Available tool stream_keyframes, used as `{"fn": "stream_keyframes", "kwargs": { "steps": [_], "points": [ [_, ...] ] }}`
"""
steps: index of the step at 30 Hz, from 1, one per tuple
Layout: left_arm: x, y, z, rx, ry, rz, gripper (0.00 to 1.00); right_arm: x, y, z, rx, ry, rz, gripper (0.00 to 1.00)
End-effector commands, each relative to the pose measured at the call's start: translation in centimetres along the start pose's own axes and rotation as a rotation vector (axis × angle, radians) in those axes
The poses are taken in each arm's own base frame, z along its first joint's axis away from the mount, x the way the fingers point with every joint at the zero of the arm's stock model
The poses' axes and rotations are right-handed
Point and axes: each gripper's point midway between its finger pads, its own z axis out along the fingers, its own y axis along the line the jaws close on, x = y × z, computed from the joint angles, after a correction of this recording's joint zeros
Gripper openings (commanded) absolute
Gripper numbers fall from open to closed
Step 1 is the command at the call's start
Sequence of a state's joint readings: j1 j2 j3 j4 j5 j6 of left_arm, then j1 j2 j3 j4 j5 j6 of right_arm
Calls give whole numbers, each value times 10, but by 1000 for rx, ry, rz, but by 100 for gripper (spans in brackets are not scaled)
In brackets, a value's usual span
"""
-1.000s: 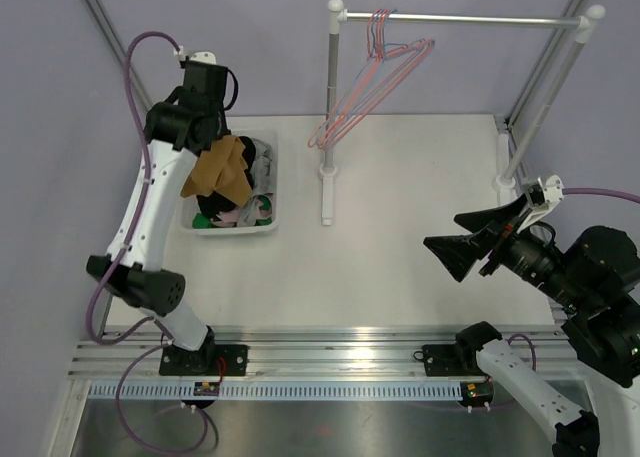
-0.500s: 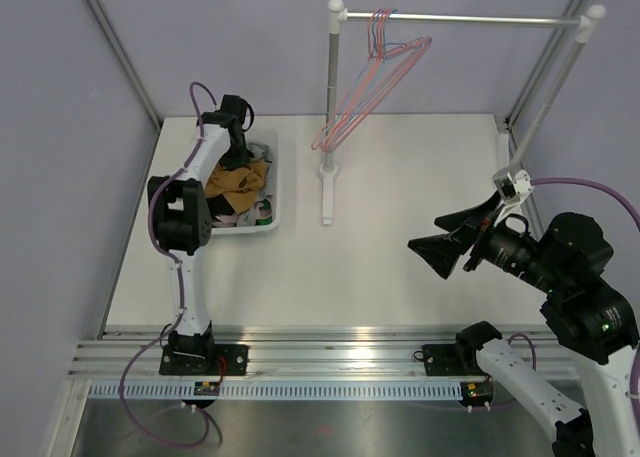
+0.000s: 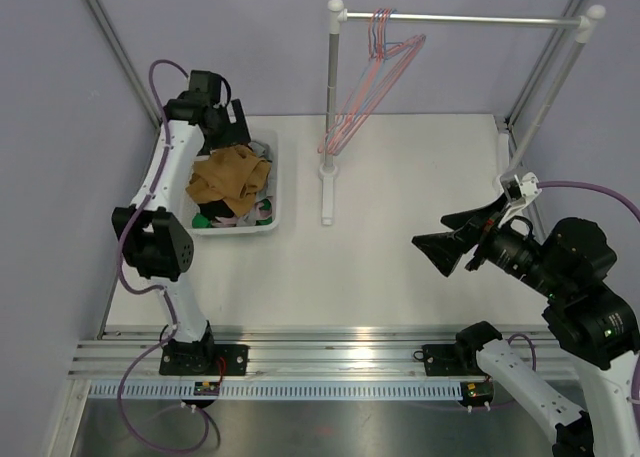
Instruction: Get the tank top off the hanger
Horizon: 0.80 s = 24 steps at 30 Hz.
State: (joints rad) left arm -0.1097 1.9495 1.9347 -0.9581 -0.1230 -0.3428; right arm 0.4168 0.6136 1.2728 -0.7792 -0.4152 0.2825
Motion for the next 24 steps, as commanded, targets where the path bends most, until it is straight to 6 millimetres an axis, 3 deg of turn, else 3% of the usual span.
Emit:
{"fn": "stream_keyframes", "kwargs": {
  "steps": [1, 2, 4, 5, 6, 9, 10, 11, 12, 15, 19, 24],
  "points": [
    [-56, -11, -113, 122, -246, -20, 99, -12, -25, 7, 130, -50, 2, 99],
    [-60, -8, -137, 134, -288, -20, 99, -11, -32, 8, 165, -49, 11, 100],
    [-55, -4, -158, 139, -306, -7, 99, -14, -56, 5, 304, -77, 36, 100],
    [-52, 2, -184, 144, -354, 1, 99, -15, -74, 2, 404, -94, 51, 100],
    [-48, 6, -194, 144, -370, 5, 99, -15, -83, -2, 456, -103, 52, 100],
    [-18, 25, -228, 143, -420, 15, 99, -13, -108, -14, 609, -104, 37, 100],
    [-10, 29, -234, 143, -433, 14, 99, -11, -112, -16, 630, -98, 27, 99],
    [13, 35, -220, 128, -389, 30, 99, -10, -114, -17, 643, -86, 14, 99],
    [20, 44, -250, 143, -483, 17, 99, -7, -118, -20, 665, -65, -6, 100],
    [60, 68, -268, 119, -539, 9, 99, -5, -128, -29, 735, -27, -36, 99],
    [107, 100, -282, 54, -552, 7, 99, 2, -137, -38, 797, 44, -77, 100],
    [150, 118, -293, 52, -591, 53, 99, 11, -143, -50, 842, 74, -114, 100]
  ]
}}
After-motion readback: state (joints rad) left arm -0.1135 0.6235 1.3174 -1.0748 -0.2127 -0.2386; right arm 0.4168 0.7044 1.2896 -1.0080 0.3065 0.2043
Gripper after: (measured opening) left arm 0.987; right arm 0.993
